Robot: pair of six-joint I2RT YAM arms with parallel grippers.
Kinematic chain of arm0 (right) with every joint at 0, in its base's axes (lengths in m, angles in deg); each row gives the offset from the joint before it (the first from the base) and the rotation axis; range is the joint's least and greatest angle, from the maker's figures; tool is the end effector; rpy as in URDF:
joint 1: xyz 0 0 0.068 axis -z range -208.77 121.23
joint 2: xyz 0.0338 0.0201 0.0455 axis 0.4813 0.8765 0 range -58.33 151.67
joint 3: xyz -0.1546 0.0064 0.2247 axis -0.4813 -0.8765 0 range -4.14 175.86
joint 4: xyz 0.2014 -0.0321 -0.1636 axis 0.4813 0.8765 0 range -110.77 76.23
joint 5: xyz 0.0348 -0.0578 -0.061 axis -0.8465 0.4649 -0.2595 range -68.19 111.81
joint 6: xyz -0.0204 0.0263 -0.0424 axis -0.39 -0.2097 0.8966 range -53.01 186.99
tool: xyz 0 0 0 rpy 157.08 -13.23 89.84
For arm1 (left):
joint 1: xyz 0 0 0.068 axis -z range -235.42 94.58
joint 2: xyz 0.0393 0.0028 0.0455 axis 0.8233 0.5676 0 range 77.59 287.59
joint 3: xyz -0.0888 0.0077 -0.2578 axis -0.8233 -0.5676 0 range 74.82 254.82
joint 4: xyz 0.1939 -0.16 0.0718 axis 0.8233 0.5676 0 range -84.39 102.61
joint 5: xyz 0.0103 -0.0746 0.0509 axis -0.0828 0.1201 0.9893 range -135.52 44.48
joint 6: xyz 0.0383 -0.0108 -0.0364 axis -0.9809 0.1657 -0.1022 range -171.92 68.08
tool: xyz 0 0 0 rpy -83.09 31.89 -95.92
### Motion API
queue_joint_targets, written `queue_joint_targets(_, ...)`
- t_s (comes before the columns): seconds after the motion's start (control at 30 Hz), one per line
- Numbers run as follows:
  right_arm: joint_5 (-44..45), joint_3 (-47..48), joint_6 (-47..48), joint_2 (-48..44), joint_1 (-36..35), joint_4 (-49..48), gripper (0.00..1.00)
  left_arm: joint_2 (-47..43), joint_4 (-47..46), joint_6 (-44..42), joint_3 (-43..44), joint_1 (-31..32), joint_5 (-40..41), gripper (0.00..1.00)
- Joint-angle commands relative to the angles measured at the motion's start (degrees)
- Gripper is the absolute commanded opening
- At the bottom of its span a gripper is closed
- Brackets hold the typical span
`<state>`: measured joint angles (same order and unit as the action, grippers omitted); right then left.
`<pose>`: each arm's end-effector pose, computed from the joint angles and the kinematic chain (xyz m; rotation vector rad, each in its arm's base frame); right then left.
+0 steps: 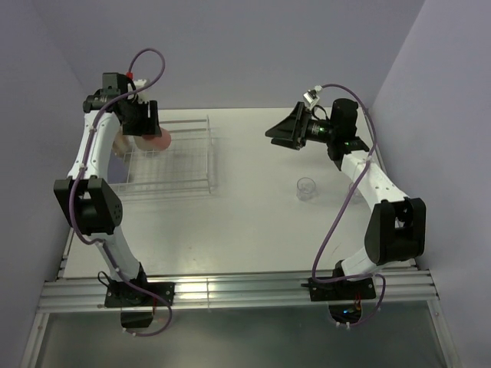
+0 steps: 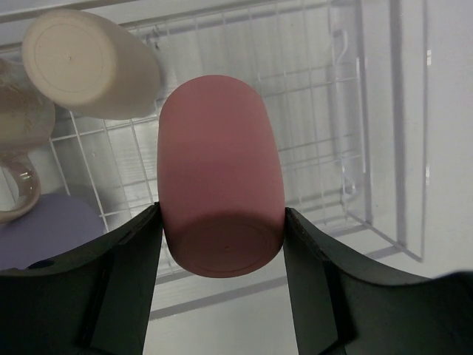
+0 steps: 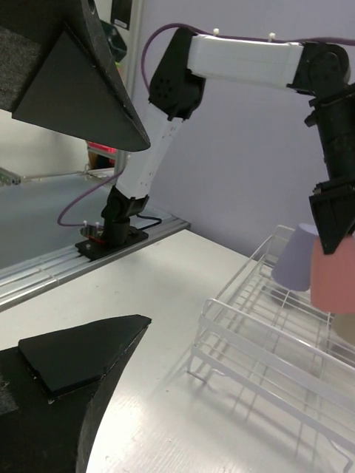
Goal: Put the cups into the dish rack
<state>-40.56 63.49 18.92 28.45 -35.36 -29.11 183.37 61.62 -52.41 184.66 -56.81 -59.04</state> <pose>0.3393 0.0709 0.3364 -0.1994 1.9455 1.6045 0.3990 0.0015 0.3593 0.0812 2.4614 -0.2775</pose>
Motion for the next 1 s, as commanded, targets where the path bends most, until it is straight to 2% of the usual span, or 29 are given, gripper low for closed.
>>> queue_joint_targets(0.0, 0.40, 3.29, 2.90, -0.74, 0.17, 1.57, 1.00, 0.56, -1.68, -3.11, 2.84, 1.56, 3.58, 0.00)
queue_joint_targets(0.17, 0.49, 2.94, 2.81, -0.21, 0.17, 1.57, 1.00, 3.99, -4.41, -2.41, 4.23, 4.90, 8.33, 0.00)
queue_joint_targets(0.37, 0.41, 3.64, 3.51, 0.49, 0.26, 2.27, 1.00, 9.44, -3.63, -1.36, 8.63, 6.13, 10.17, 0.00)
queue_joint_targets(0.6, 0.06, 3.91, 2.29, 1.37, 0.26, 1.13, 1.00, 13.75, -2.57, -0.65, 13.02, 6.22, 10.53, 0.01)
queue_joint_targets(0.97, -0.03, 3.56, 2.29, 1.37, 0.17, 1.22, 1.00, 16.21, -3.10, -0.74, 13.29, 6.22, 9.04, 0.05)
